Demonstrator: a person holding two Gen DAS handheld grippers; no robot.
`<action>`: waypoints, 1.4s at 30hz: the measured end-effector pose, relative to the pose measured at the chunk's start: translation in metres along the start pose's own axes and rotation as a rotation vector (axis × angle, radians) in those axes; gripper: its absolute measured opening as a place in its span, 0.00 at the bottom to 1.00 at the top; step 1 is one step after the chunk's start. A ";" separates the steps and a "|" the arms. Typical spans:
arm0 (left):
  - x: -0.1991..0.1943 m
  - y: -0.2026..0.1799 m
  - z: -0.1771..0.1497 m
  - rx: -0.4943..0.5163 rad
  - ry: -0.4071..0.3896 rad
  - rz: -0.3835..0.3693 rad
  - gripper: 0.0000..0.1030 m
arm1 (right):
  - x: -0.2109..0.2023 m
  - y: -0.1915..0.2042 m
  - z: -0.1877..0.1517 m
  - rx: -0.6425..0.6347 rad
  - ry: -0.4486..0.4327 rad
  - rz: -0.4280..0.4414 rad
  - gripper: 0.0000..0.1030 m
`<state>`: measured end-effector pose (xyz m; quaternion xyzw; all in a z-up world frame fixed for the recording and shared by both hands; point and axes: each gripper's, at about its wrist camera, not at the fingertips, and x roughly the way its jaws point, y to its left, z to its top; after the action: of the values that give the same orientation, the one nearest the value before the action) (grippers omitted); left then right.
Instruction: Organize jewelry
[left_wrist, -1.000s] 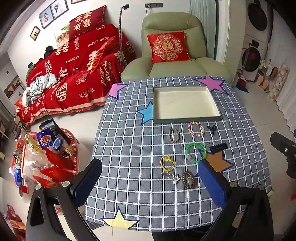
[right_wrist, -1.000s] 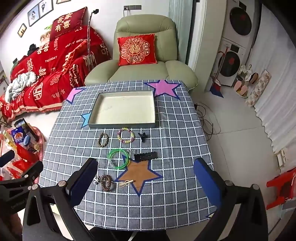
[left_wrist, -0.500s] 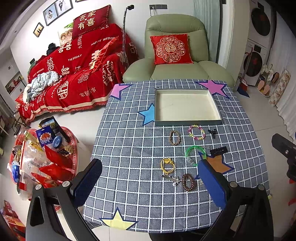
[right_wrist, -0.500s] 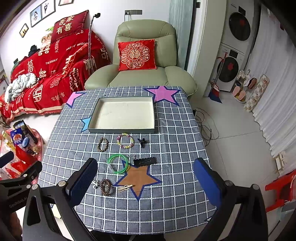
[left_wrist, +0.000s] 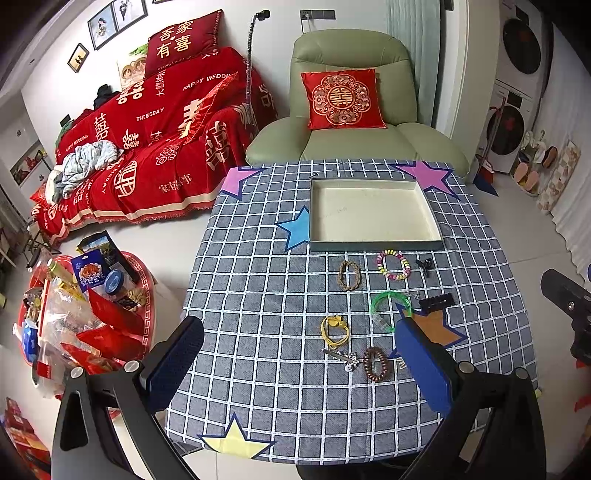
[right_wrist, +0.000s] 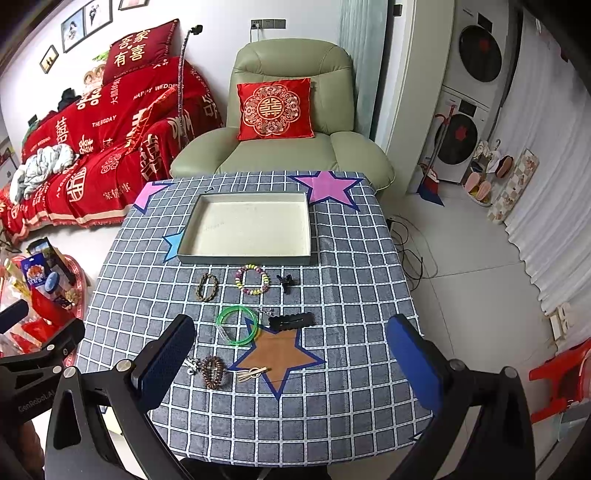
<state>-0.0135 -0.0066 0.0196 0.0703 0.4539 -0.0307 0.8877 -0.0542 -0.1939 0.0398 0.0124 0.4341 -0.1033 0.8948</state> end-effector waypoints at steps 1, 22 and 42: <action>0.000 0.000 0.000 0.000 0.000 0.000 1.00 | 0.000 0.000 0.000 0.000 0.000 0.000 1.00; 0.001 0.001 -0.001 -0.003 0.001 -0.001 1.00 | 0.001 0.001 -0.001 0.002 0.001 0.000 1.00; 0.006 -0.003 -0.002 -0.002 0.006 -0.005 1.00 | 0.002 0.001 0.000 0.001 0.000 -0.001 1.00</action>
<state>-0.0117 -0.0091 0.0136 0.0683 0.4567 -0.0322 0.8864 -0.0529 -0.1934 0.0387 0.0129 0.4340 -0.1040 0.8948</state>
